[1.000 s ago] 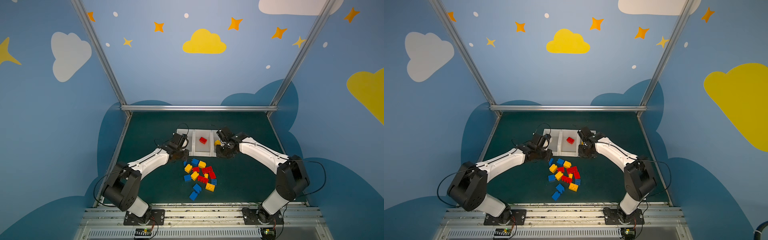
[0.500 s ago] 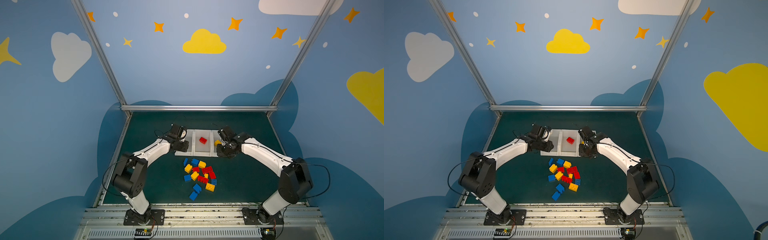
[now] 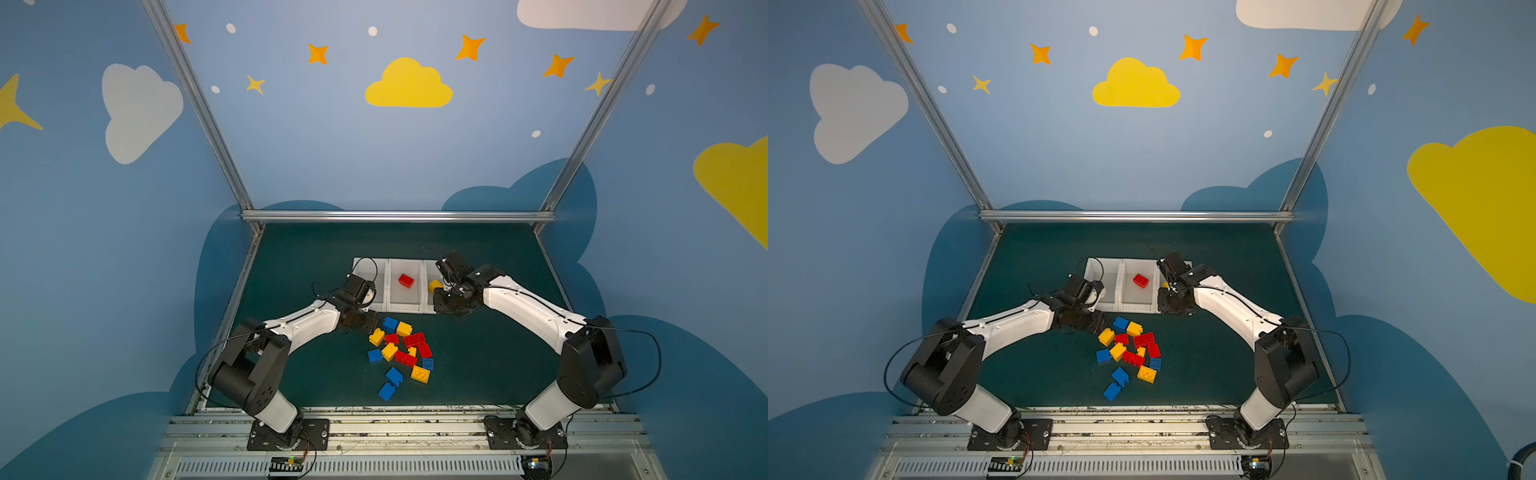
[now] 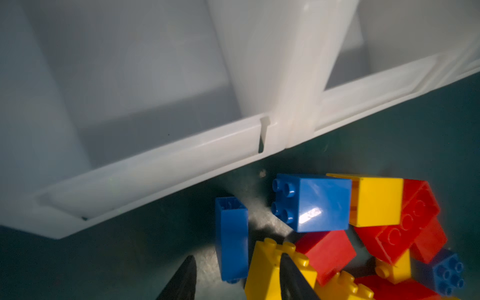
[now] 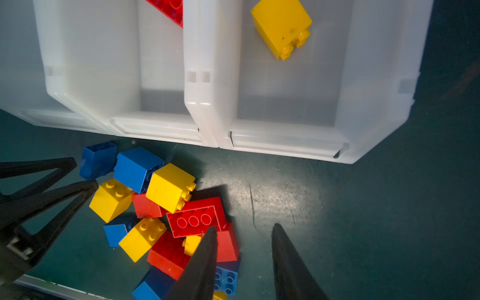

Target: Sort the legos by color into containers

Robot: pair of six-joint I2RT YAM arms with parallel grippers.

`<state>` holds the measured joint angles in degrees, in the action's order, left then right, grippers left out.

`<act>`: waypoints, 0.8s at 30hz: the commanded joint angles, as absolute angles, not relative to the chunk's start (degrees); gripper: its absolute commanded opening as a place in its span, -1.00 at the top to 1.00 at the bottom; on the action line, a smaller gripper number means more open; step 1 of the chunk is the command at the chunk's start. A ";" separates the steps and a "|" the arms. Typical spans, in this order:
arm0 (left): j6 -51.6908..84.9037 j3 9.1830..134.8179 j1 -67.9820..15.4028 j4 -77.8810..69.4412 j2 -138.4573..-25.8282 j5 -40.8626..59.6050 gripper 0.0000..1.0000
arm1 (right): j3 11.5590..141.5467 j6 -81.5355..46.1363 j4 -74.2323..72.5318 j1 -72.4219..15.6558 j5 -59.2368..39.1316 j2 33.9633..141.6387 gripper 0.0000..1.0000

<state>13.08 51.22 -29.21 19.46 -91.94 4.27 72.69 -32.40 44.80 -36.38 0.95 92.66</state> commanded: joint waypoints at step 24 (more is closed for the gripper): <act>13.45 57.12 -29.83 20.07 -89.88 0.57 0.66 | 71.45 -32.79 45.26 -36.39 1.57 91.92 0.40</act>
